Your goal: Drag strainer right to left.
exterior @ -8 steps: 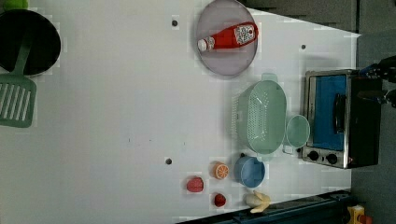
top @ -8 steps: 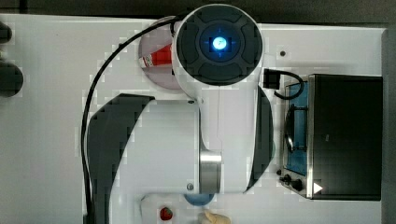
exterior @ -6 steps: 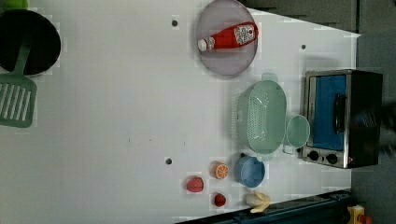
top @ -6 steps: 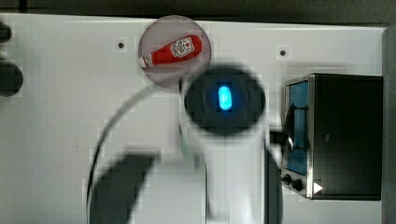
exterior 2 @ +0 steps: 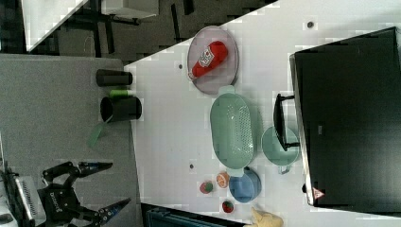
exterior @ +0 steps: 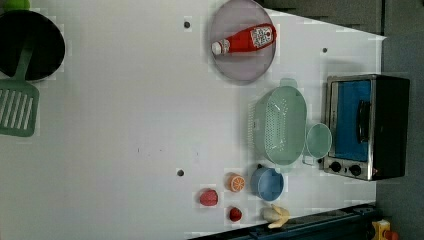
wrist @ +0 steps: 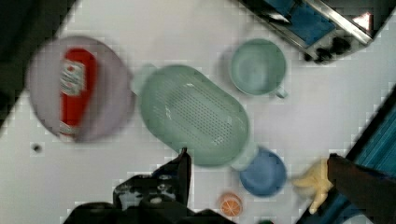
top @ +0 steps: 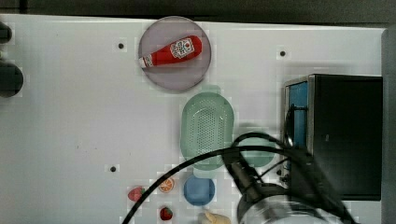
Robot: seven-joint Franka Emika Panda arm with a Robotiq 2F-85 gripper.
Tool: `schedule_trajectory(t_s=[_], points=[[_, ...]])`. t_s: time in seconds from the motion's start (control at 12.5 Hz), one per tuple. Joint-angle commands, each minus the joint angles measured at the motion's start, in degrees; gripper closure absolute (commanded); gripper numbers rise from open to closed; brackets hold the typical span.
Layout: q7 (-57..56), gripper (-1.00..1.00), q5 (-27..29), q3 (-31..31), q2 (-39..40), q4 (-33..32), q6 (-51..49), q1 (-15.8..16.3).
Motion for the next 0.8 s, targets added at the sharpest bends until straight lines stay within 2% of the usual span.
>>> schedule_trajectory(t_s=[0.08, 0.8], points=[[2.28, -1.0, 0.51, 2.4, 10.63, -7.38, 2.61, 1.7], [32.4, -1.0, 0.51, 4.84, 28.15, -19.89, 34.11, 1.99]])
